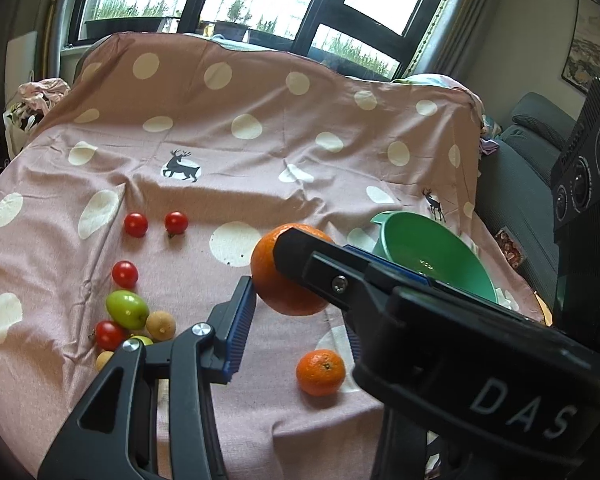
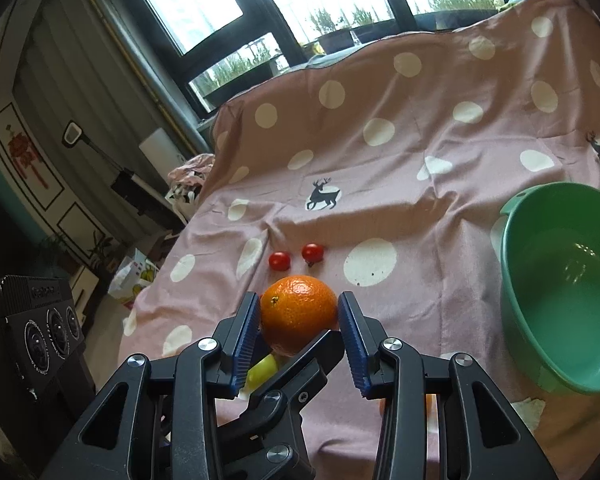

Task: Organize fruits
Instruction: 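Lift the orange with the right gripper and carry it over the green bowl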

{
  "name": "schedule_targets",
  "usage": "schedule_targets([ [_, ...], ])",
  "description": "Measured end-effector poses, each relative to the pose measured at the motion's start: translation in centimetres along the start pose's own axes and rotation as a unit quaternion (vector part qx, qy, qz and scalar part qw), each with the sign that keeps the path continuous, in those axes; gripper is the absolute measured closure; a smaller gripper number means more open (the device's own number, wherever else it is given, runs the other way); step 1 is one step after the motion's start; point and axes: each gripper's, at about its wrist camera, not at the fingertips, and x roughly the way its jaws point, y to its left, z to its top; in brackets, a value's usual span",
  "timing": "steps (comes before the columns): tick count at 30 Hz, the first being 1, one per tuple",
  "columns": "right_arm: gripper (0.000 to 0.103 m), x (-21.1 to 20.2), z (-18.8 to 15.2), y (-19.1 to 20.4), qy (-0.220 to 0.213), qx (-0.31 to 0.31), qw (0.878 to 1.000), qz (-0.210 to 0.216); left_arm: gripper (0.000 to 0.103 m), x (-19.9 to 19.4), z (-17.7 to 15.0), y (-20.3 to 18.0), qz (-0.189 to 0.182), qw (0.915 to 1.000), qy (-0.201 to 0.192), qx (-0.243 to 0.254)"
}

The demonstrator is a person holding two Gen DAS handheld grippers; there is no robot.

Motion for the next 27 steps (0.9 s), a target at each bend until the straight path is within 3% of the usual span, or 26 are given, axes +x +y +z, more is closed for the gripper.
schedule_targets([
  [9, 0.059, -2.4, 0.5, -1.5, -0.033, 0.017, 0.999, -0.004, 0.060, 0.2, 0.8, -2.9, -0.019, 0.9994, -0.008, 0.028],
  [27, 0.059, -7.1, 0.8, -7.4, -0.094, 0.088, 0.990, -0.063, 0.060, 3.7, 1.4, -9.9, -0.081, 0.9913, 0.014, 0.103],
])
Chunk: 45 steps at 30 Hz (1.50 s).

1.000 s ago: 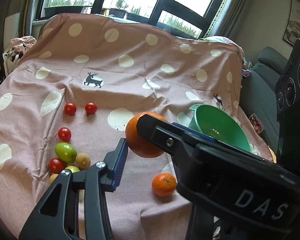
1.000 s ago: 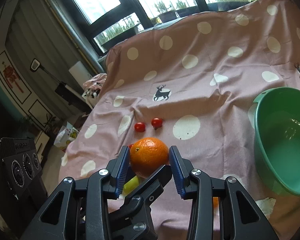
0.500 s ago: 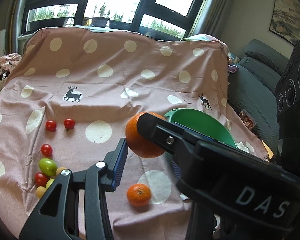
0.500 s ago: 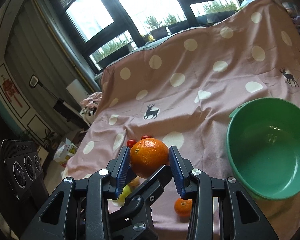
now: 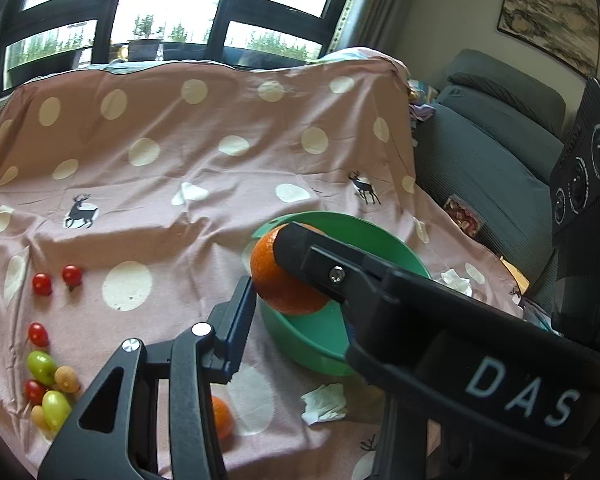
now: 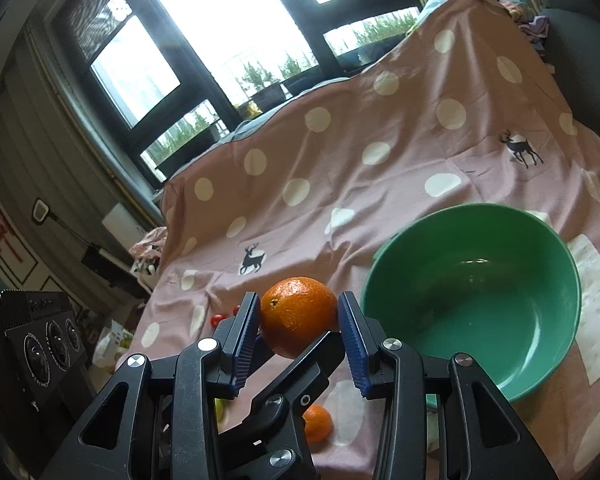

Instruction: Organize fruits

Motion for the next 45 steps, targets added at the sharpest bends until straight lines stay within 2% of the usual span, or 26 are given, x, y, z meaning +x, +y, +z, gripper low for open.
schedule_targets([
  [6, 0.059, -0.5, 0.3, -2.4, -0.006, 0.032, 0.999, -0.017, 0.060, 1.8, 0.2, -1.8, -0.013, 0.9995, 0.017, 0.023],
  [15, 0.059, -0.9, 0.6, -5.2, -0.010, 0.068, 0.996, -0.050, 0.060, 4.5, 0.2, -3.2, -0.053, 0.9967, 0.048, 0.039],
  [26, 0.059, -0.3, 0.3, -8.1, 0.007, 0.107, 0.991, -0.081, 0.060, 7.6, -0.3, -3.8, -0.086, 0.9913, 0.095, 0.029],
  [45, 0.059, 0.0, 0.0, -10.1, 0.026, 0.142, 0.984, -0.108, 0.061, 9.5, -1.0, -4.5, -0.096, 0.9866, 0.128, 0.034],
])
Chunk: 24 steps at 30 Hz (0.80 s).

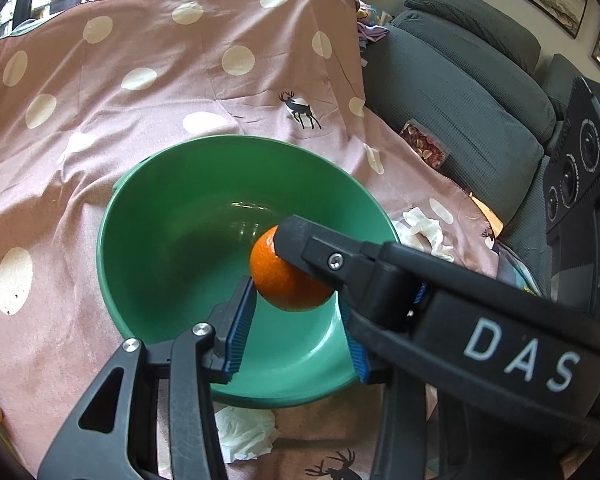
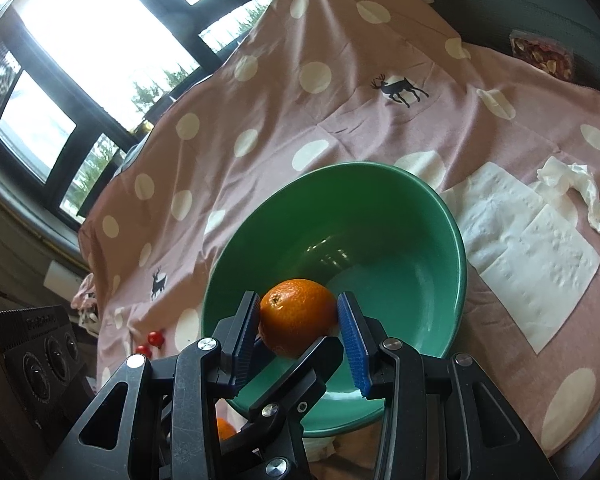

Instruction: Organize fruits

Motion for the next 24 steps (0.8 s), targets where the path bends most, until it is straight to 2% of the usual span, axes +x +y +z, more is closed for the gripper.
schedule_targets([
  [7, 0.059, 0.3, 0.0, -0.3, 0.008, 0.010, 1.000, -0.004, 0.062, 0.3, -0.2, 0.1, -0.002, 1.0000, 0.007, -0.003],
  [10, 0.059, 0.3, 0.0, -0.4, 0.011, 0.013, 1.000, -0.009, 0.062, -0.1, -0.2, 0.1, -0.006, 1.0000, -0.001, -0.005],
  [13, 0.059, 0.1, 0.0, -0.4, 0.011, 0.020, 1.000, 0.014, 0.059, -1.0, -0.2, 0.3, -0.008, 0.9999, -0.010, -0.007],
  [17, 0.060, -0.7, -0.1, 0.4, 0.000, 0.012, 1.000, 0.012, 0.058, -2.8, -0.5, 0.8, 0.010, 0.9996, -0.027, -0.006],
  [20, 0.060, -1.3, -0.3, 1.4, -0.009, -0.004, 1.000, 0.002, 0.051, -4.7, -0.8, 1.9, 0.026, 0.9986, -0.042, -0.017],
  [24, 0.060, -1.7, -0.6, 3.2, -0.013, -0.034, 0.999, 0.008, 0.045, -7.7, -1.5, 4.0, 0.065, 0.9953, -0.061, -0.039],
])
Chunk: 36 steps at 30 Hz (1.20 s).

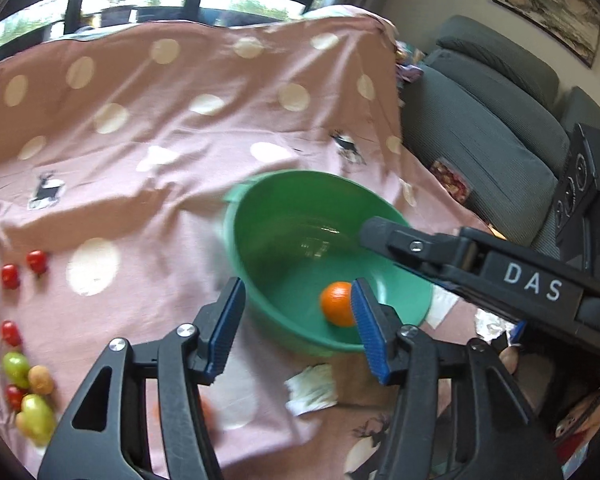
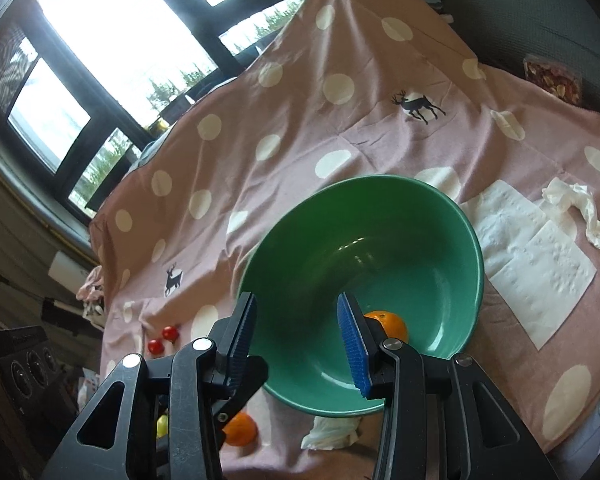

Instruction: Organize fruits

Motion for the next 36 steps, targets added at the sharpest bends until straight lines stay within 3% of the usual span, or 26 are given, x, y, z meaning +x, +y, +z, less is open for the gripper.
schedule_targets([
  [6, 0.060, 0.2, -0.7, 3.0, 0.011, -0.051, 0.998, 0.015, 0.031, -4.1, -1.4, 4.7, 0.084, 0.9954, -0.024, -0.040],
  [15, 0.060, 2.1, -2.9, 7.9, 0.050, -0.135, 0.990, 0.015, 0.027, -5.9, -5.2, 11.3, 0.167, 0.9804, -0.011, -0.103],
  [24, 0.060, 4.3, -4.8, 10.1, 0.094, -0.173, 0.980, 0.017, 0.021, -6.0, -6.1, 14.4, 0.198, 0.9705, -0.006, -0.137],
  [28, 0.048, 4.9, -5.7, 10.5, 0.107, -0.179, 0.978, 0.006, 0.018, -6.2, -6.3, 15.7, 0.212, 0.9646, -0.004, -0.157],
  [36, 0.047, 5.5, -8.3, 11.0, 0.147, -0.193, 0.970, 0.004, 0.017, -6.6, -6.6, 17.0, 0.235, 0.9576, -0.002, -0.167],
])
